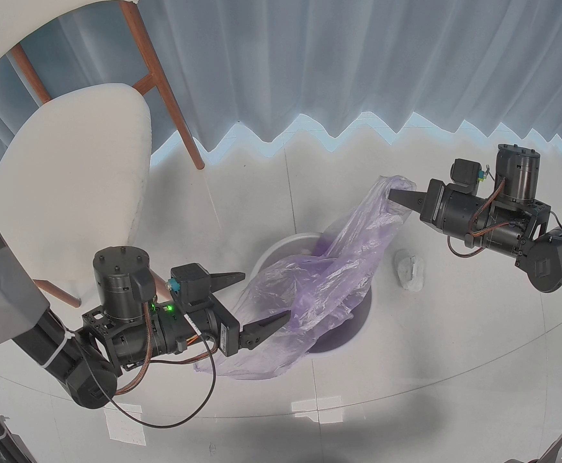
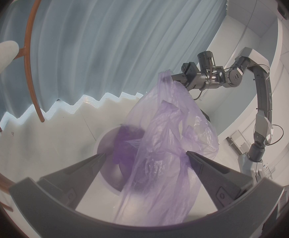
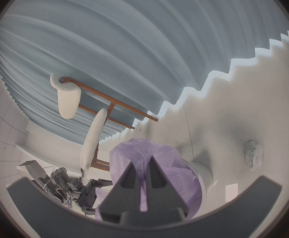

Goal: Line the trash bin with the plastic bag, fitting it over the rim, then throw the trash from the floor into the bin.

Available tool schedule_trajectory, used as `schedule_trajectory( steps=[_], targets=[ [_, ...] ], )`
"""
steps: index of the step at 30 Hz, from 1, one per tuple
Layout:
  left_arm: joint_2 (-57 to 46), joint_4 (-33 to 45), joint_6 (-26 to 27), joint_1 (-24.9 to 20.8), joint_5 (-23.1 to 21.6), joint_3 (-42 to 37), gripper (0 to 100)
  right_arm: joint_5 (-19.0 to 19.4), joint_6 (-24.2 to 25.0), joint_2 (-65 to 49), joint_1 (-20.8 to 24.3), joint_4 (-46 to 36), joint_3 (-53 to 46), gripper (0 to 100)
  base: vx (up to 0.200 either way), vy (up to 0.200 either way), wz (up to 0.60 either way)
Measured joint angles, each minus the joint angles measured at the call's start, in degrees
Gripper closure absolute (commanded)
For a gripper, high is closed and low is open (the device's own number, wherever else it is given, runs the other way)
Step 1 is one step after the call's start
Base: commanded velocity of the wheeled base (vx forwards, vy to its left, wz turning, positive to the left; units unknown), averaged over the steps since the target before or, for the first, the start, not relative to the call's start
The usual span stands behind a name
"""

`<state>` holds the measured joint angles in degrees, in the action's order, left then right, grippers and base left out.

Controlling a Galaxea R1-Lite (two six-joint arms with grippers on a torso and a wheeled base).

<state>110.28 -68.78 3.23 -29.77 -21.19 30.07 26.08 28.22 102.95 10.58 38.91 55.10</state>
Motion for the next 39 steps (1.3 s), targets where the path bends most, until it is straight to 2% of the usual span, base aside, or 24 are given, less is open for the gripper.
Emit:
schedule_trajectory(
  steps=[5,13,16,23,36,39],
  targets=[
    [0.4,0.2,-2.1,1.9,-2.9,0.9,0,0.0,0.0,0.0,0.0,0.0,0.0,100,0.0,0.0,0.0],
    [0.4,0.5,-16.5,3.8,-7.7,3.7,0,0.0,0.0,0.0,0.0,0.0,0.0,100,0.0,0.0,0.0],
    [0.2,1.8,-19.5,5.4,-8.8,5.7,0,0.0,0.0,-0.1,0.0,0.0,0.0,100,0.0,0.0,0.0],
    [0.1,8.5,-20.3,8.6,-9.4,9.1,0,0.0,0.0,-0.1,0.0,0.0,0.0,100,0.0,0.0,0.0],
    [1.4,8.5,-19.9,8.9,-9.7,8.7,0,0.0,-0.1,-0.1,0.0,0.0,0.0,100,0.0,0.0,0.0],
    [2.1,8.2,-19.7,8.6,-10.9,8.1,0,0.0,-0.1,-0.1,0.0,0.0,0.0,100,0.0,0.0,0.0]
  ],
)
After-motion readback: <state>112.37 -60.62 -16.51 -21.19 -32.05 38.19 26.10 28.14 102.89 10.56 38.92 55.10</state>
